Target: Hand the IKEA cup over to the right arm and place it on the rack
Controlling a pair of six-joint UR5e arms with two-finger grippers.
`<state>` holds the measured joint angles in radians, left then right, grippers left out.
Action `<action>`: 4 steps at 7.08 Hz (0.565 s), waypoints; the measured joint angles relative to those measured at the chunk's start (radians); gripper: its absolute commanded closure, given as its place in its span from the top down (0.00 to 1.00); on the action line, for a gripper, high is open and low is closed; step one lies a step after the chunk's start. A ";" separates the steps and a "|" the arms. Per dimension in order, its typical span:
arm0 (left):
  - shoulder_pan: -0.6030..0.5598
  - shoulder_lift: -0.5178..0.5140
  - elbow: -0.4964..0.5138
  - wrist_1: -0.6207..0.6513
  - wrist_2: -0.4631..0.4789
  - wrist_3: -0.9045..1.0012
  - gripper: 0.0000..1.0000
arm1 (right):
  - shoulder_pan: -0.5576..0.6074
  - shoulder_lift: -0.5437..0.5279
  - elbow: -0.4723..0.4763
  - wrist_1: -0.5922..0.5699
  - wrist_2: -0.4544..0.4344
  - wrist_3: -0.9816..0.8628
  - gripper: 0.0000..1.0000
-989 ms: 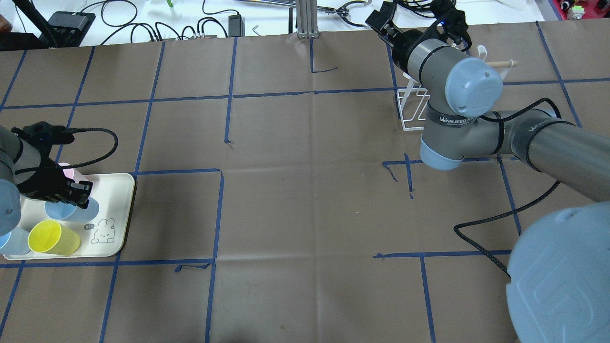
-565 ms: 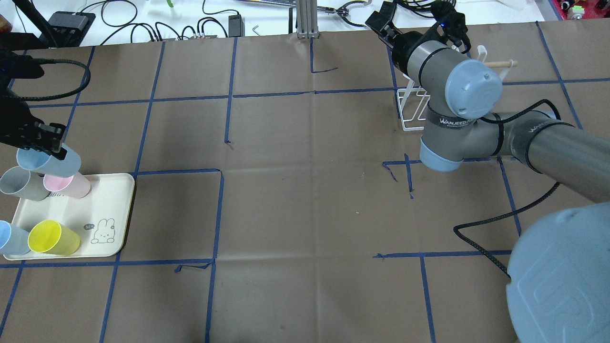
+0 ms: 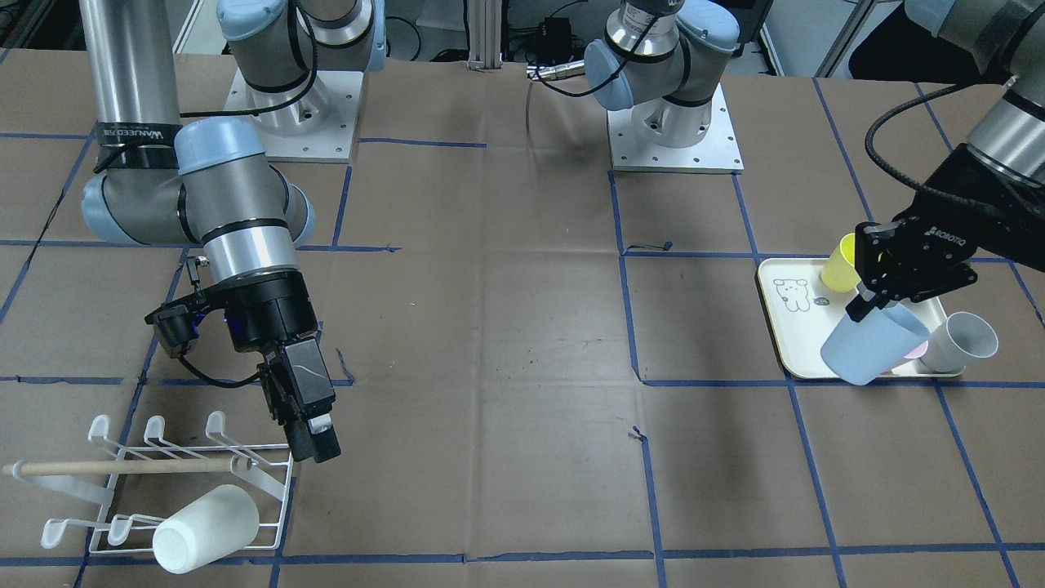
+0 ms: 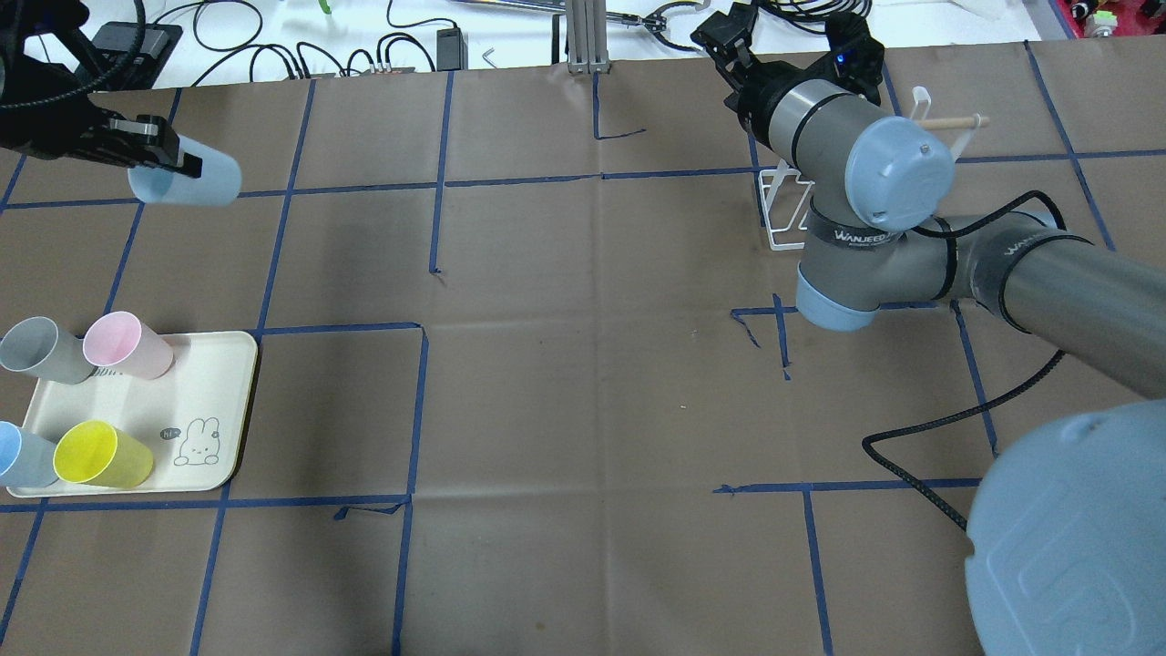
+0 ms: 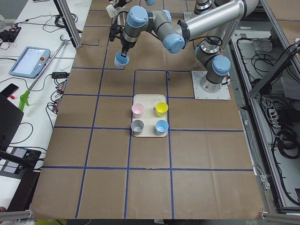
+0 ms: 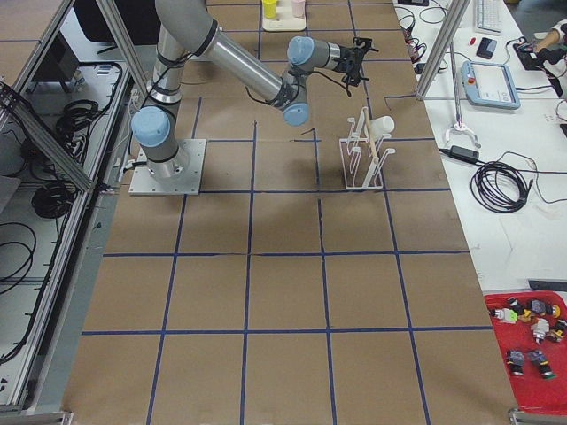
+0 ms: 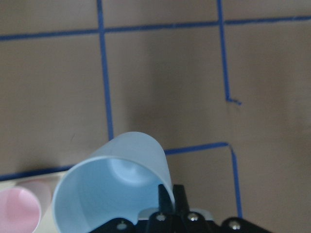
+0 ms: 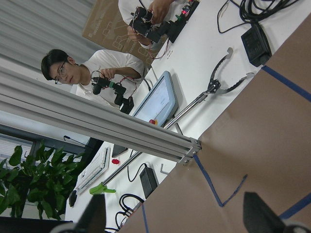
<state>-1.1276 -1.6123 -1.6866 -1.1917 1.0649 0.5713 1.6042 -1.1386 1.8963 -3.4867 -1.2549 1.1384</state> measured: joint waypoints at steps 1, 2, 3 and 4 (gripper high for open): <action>-0.010 -0.002 -0.017 0.096 -0.123 0.012 0.00 | 0.024 -0.001 0.000 -0.027 0.001 0.102 1.00; -0.028 -0.003 -0.052 0.207 -0.211 0.024 0.00 | 0.047 -0.001 0.000 -0.054 0.000 0.162 1.00; -0.047 -0.003 -0.117 0.355 -0.285 0.030 0.00 | 0.061 0.002 0.001 -0.093 -0.001 0.196 1.00; -0.060 -0.003 -0.206 0.526 -0.356 0.033 0.00 | 0.067 0.006 0.001 -0.128 -0.003 0.219 1.00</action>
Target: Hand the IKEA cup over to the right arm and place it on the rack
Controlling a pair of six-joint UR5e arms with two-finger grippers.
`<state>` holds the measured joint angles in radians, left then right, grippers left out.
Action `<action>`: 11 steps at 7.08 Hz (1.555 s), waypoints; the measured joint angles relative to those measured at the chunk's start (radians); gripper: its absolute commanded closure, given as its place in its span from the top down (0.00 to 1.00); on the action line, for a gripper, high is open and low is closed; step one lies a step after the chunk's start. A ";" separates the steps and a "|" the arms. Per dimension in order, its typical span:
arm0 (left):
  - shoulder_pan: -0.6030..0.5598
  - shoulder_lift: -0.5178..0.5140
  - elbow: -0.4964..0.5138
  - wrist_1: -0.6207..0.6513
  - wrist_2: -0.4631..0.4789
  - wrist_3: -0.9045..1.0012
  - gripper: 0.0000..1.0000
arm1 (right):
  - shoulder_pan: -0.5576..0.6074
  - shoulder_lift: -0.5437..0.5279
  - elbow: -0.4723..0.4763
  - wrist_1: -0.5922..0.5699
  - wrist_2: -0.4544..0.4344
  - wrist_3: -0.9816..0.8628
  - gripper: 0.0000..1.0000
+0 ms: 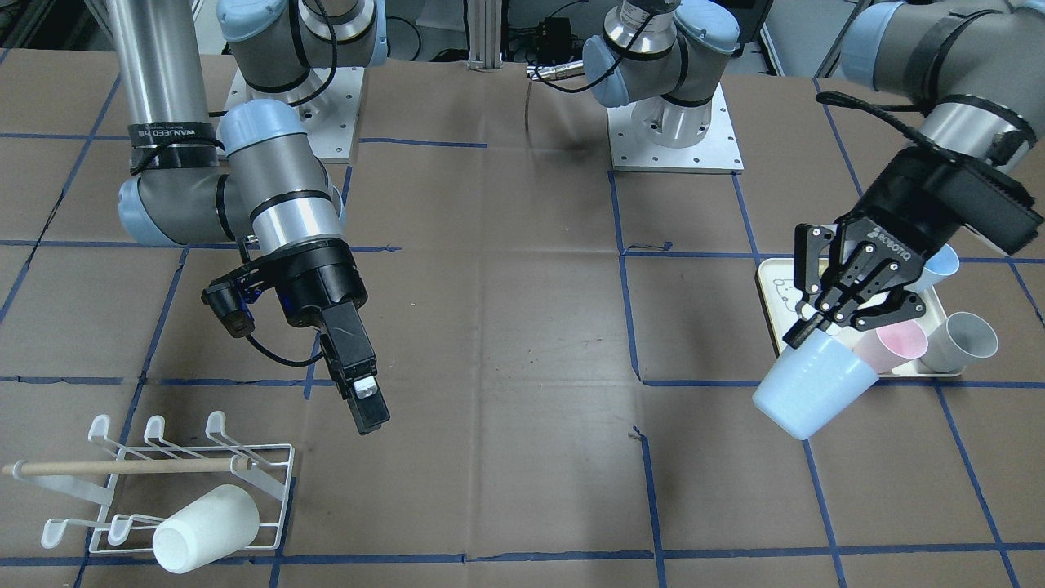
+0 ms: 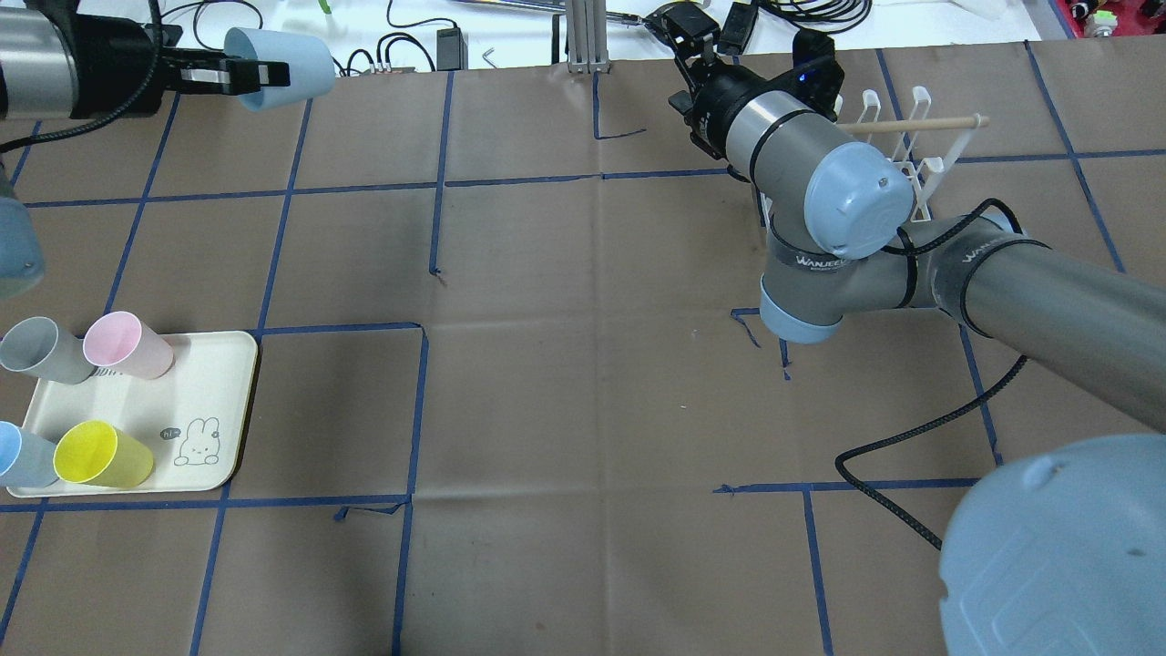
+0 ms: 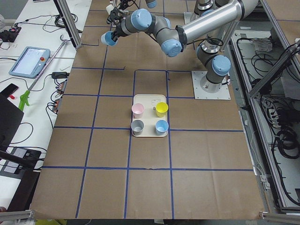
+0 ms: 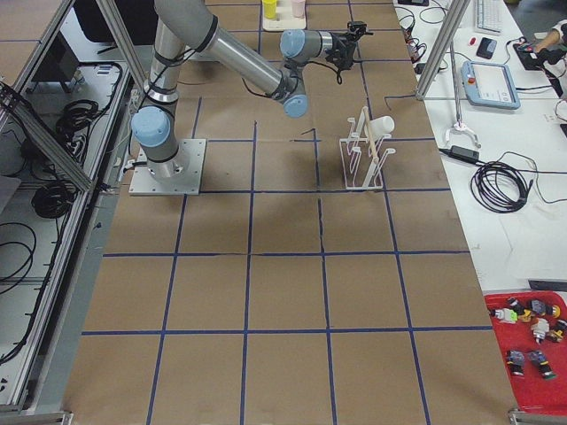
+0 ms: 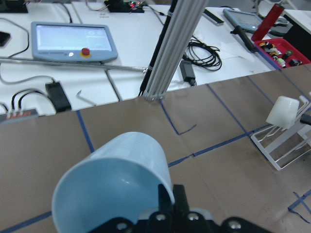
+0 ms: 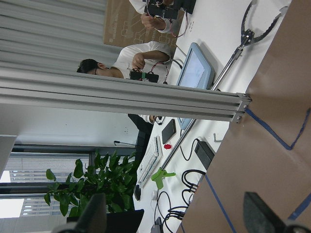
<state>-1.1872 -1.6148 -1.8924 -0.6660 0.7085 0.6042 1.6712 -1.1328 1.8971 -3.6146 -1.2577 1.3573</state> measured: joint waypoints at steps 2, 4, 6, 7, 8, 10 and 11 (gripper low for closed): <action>-0.011 -0.003 -0.193 0.326 -0.142 0.008 0.00 | 0.003 0.001 -0.001 -0.032 -0.002 0.098 1.00; -0.014 -0.064 -0.327 0.605 -0.300 0.020 0.03 | 0.006 0.005 -0.001 -0.074 -0.002 0.144 1.00; -0.039 -0.190 -0.361 0.854 -0.432 0.010 0.04 | 0.016 0.017 -0.001 -0.086 0.000 0.193 1.00; -0.075 -0.233 -0.365 0.935 -0.456 -0.002 0.04 | 0.020 0.023 -0.002 -0.085 0.001 0.249 1.00; -0.108 -0.253 -0.363 0.969 -0.460 -0.009 0.04 | 0.026 0.029 -0.003 -0.085 0.002 0.278 1.00; -0.134 -0.269 -0.356 0.984 -0.456 -0.015 0.04 | 0.038 0.042 -0.004 -0.083 0.001 0.293 1.00; -0.141 -0.273 -0.353 0.987 -0.442 -0.022 0.03 | 0.043 0.057 -0.005 -0.083 0.001 0.294 1.00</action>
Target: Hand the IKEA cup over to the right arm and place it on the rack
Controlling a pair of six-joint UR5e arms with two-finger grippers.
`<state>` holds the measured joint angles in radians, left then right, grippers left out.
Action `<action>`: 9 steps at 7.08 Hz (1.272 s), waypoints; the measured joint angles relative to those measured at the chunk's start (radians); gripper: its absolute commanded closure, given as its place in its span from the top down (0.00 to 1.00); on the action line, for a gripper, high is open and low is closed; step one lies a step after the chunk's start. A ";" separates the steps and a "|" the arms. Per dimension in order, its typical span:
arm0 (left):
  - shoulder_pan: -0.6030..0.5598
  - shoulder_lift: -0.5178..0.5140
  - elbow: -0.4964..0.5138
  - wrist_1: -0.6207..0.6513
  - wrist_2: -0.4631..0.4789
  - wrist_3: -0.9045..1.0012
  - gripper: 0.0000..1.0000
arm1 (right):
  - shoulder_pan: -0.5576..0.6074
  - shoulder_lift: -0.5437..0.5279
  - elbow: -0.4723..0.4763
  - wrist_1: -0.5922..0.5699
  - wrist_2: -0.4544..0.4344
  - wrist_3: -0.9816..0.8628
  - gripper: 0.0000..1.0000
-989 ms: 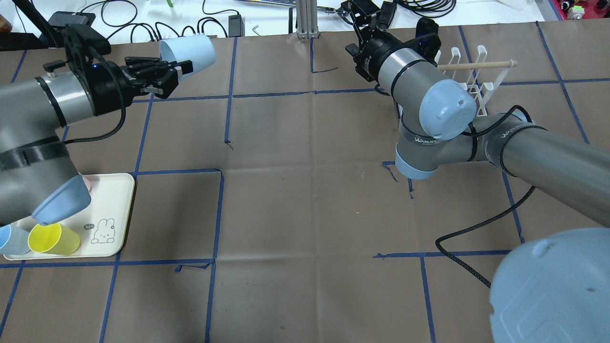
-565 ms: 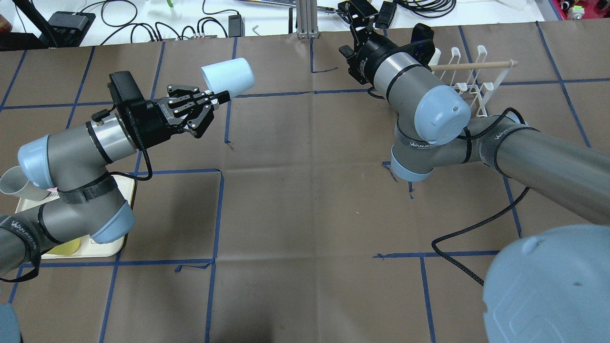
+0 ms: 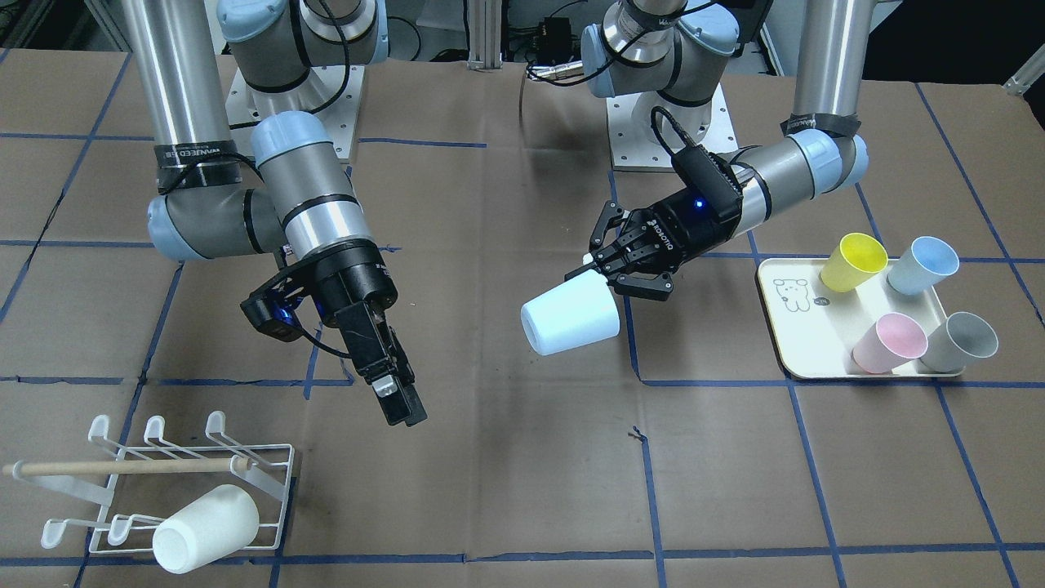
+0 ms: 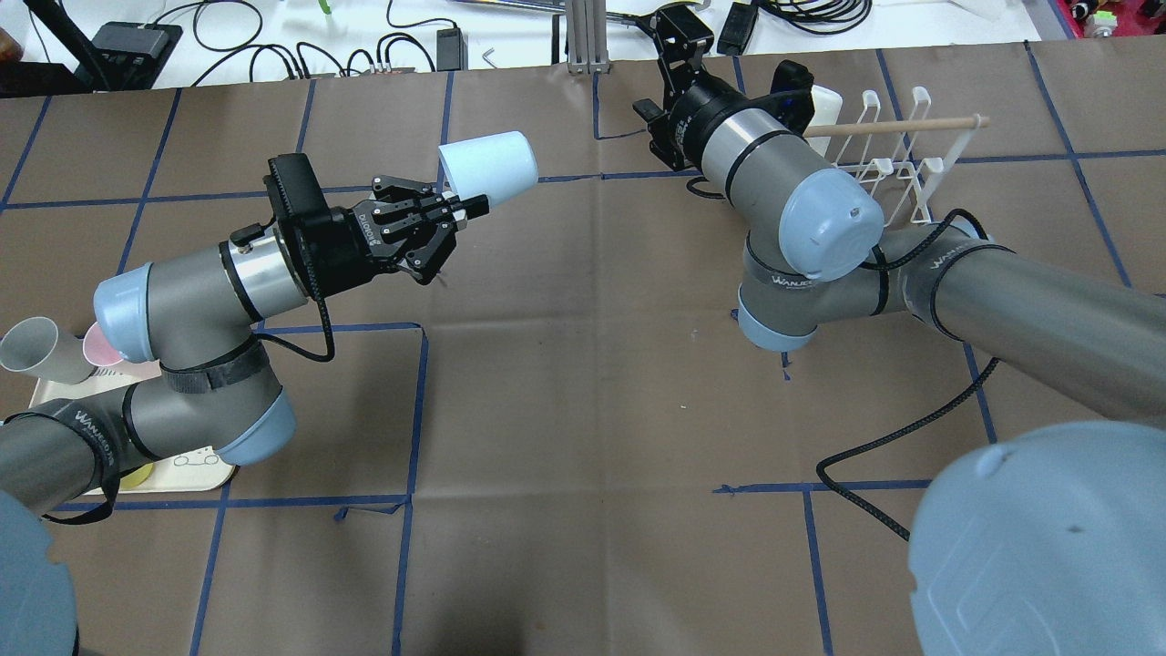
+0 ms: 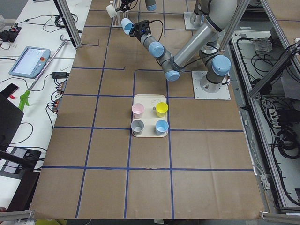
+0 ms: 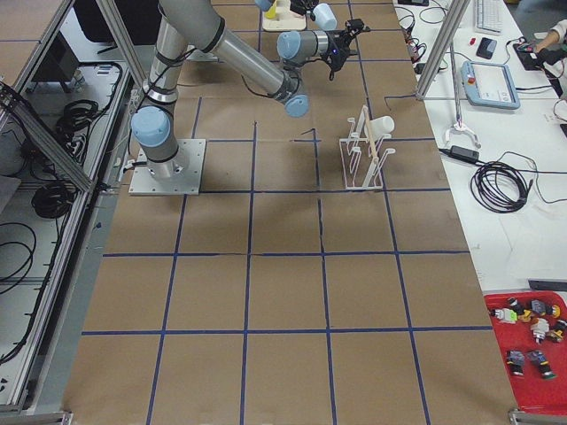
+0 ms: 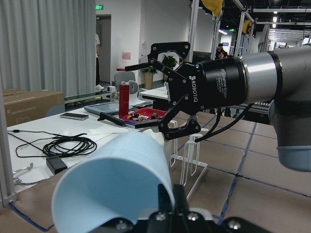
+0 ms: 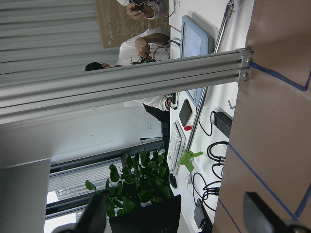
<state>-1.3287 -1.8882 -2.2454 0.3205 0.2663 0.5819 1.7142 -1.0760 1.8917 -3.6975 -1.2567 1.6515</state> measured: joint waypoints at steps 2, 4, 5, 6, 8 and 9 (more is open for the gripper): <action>-0.055 -0.006 0.005 0.010 0.097 -0.019 0.03 | 0.045 0.025 -0.008 0.001 -0.006 0.006 1.00; -0.099 -0.023 0.024 0.017 0.149 -0.029 0.03 | 0.085 0.036 -0.012 0.001 -0.002 0.007 1.00; -0.103 -0.037 0.032 0.032 0.153 -0.038 0.03 | 0.088 0.038 -0.012 0.001 0.017 0.002 1.00; -0.098 -0.046 0.035 0.065 0.150 -0.062 0.03 | 0.085 0.039 -0.012 0.002 0.042 -0.001 1.00; -0.065 -0.050 0.037 0.134 0.147 -0.131 0.03 | 0.078 0.044 0.002 0.003 0.068 -0.003 1.00; -0.045 -0.051 0.038 0.150 0.147 -0.148 0.03 | 0.072 0.044 0.011 0.004 0.081 -0.003 1.00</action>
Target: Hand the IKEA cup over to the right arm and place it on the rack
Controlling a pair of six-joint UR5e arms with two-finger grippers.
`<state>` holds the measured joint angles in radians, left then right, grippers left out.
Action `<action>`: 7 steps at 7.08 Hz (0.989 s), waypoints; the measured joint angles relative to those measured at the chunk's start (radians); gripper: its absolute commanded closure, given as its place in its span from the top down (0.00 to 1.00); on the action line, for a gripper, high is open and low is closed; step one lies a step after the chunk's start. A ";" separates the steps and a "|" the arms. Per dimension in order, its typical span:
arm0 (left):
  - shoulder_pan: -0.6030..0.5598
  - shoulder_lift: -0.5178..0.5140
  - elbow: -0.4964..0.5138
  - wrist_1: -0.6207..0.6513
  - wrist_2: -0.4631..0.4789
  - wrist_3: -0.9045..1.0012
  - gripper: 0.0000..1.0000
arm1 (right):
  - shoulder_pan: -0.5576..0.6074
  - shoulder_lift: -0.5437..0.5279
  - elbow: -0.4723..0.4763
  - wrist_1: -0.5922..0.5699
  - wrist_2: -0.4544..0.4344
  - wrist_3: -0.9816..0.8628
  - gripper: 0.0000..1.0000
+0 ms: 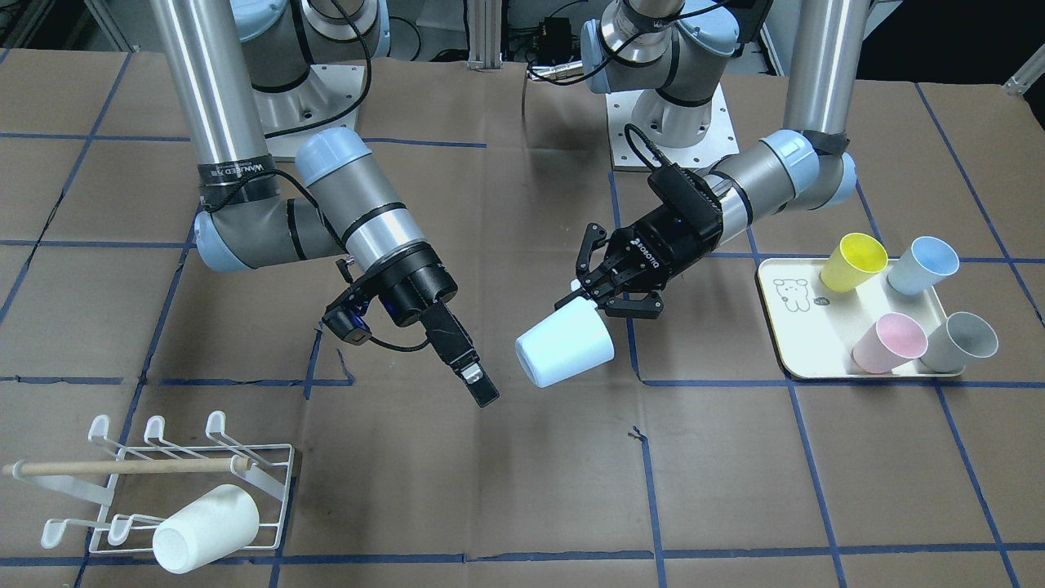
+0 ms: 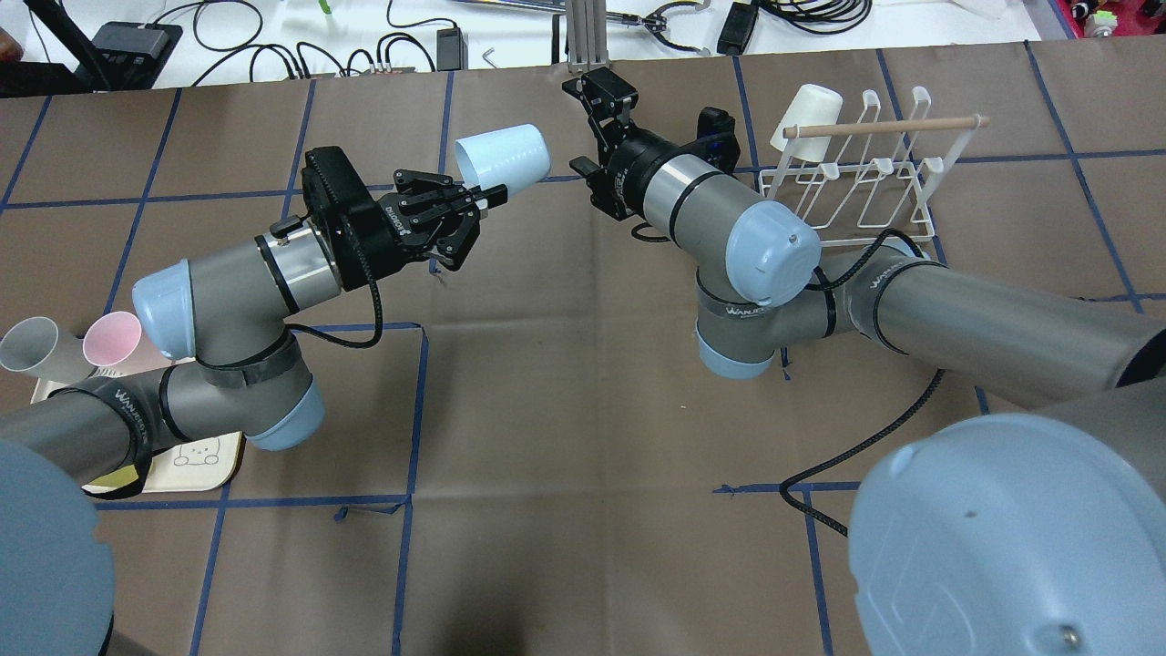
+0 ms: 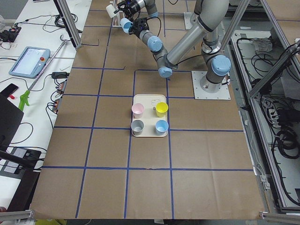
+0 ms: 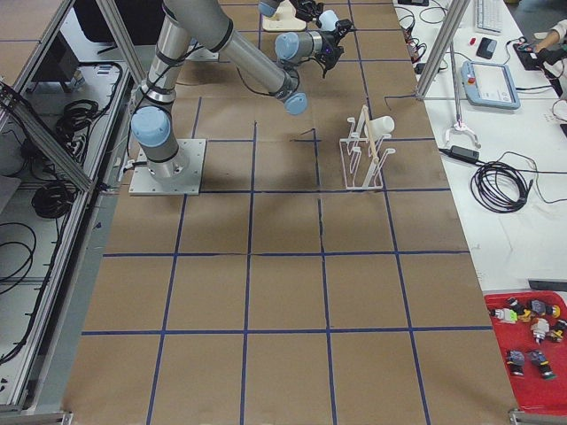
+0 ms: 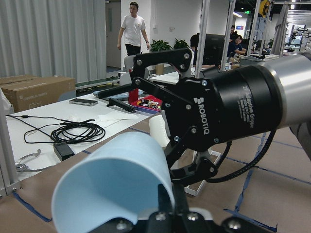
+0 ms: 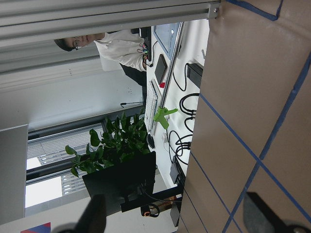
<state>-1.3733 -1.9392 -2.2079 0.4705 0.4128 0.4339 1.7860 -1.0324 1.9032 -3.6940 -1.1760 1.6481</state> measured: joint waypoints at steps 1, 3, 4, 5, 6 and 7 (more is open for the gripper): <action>0.010 -0.001 0.000 0.007 0.000 -0.007 0.03 | -0.005 -0.002 0.010 0.000 0.009 0.000 1.00; 0.014 -0.004 -0.001 0.013 0.000 -0.010 0.04 | -0.003 -0.007 0.022 -0.001 0.013 0.000 0.99; 0.014 -0.005 -0.001 0.017 0.000 -0.011 0.04 | 0.002 -0.007 0.024 0.000 0.014 0.002 0.99; 0.012 -0.006 -0.001 0.020 0.000 -0.012 0.04 | 0.007 -0.008 0.024 0.000 0.015 0.003 0.99; 0.010 -0.007 -0.001 0.021 0.000 -0.012 0.04 | 0.013 -0.008 0.022 0.000 0.014 0.007 0.99; 0.009 -0.008 -0.001 0.022 0.000 -0.012 0.06 | 0.022 -0.008 0.017 0.002 0.014 0.011 0.99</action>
<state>-1.3643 -1.9469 -2.2089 0.4922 0.4126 0.4219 1.8079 -1.0405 1.9204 -3.6924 -1.1622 1.6590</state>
